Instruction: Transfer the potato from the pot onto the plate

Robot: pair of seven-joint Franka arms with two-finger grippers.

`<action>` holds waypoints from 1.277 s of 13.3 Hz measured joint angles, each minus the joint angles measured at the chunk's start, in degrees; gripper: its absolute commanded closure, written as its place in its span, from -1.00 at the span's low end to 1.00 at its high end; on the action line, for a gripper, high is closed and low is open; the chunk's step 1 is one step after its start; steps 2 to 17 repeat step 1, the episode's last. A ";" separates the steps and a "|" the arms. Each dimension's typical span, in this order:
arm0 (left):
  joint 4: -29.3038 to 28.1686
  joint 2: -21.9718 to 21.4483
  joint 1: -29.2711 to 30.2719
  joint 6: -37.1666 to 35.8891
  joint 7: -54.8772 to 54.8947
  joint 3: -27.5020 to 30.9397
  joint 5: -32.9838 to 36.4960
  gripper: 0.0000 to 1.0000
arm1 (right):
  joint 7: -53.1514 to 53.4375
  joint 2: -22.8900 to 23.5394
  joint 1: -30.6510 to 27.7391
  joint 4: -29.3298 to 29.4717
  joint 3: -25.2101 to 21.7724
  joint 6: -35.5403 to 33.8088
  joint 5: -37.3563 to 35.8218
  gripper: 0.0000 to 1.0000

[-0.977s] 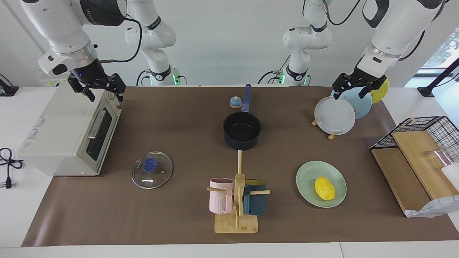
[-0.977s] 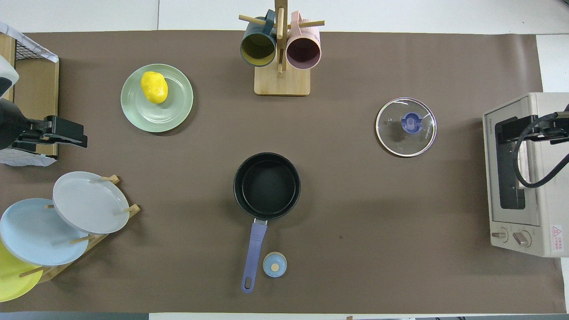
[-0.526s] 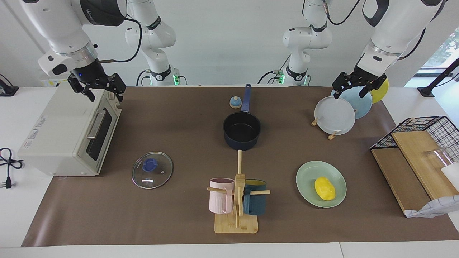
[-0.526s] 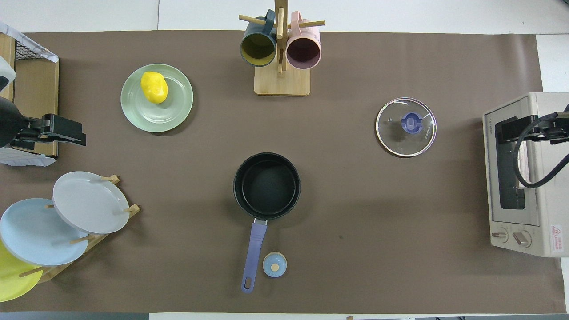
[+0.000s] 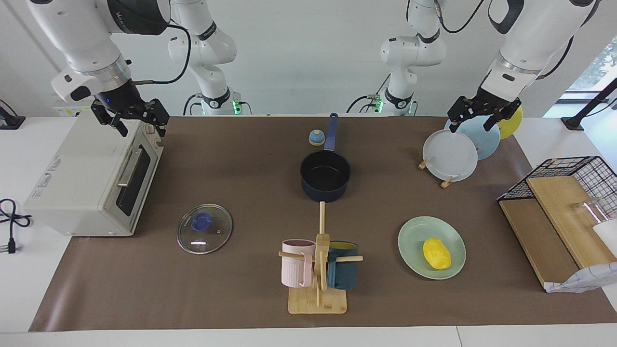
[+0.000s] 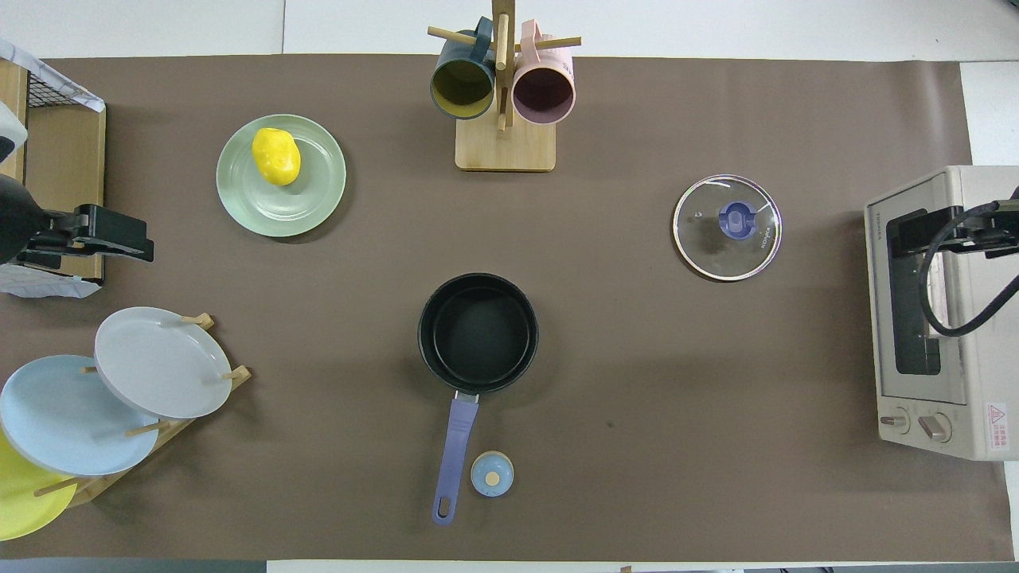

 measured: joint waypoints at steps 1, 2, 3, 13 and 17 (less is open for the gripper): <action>0.27 0.00 0.00 -0.07 0.00 0.00 0.00 -1.00 | 0.00 0.00 0.00 0.00 0.00 0.00 0.00 -1.00; 0.27 0.00 0.00 -0.07 0.00 0.00 0.00 -1.00 | 0.00 0.00 0.00 0.00 0.00 0.00 0.00 -1.00; 0.27 0.00 0.00 -0.07 0.00 0.00 0.00 -1.00 | 0.00 0.00 0.00 0.00 0.00 0.00 0.00 -1.00; 0.27 0.00 0.00 -0.07 0.00 0.00 0.00 -1.00 | 0.00 0.00 0.00 0.00 0.00 0.00 0.00 -1.00; 0.27 0.00 0.00 -0.07 0.00 0.00 0.00 -1.00 | 0.00 0.00 0.00 0.00 0.00 0.00 0.00 -1.00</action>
